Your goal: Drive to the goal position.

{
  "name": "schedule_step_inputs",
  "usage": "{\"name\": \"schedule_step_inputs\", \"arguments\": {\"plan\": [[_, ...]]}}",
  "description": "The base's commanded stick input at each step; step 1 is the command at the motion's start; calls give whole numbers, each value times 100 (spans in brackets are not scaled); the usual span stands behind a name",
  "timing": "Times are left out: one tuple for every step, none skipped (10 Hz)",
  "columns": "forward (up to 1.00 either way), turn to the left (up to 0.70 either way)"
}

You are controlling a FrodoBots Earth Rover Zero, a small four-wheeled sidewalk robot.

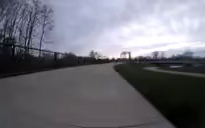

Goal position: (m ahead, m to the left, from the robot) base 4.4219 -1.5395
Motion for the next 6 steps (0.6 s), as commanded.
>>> {"name": "schedule_step_inputs", "arguments": {"plan": [[100, 0], [100, 0], [100, 0], [100, 0], [100, 0], [100, 0]]}}
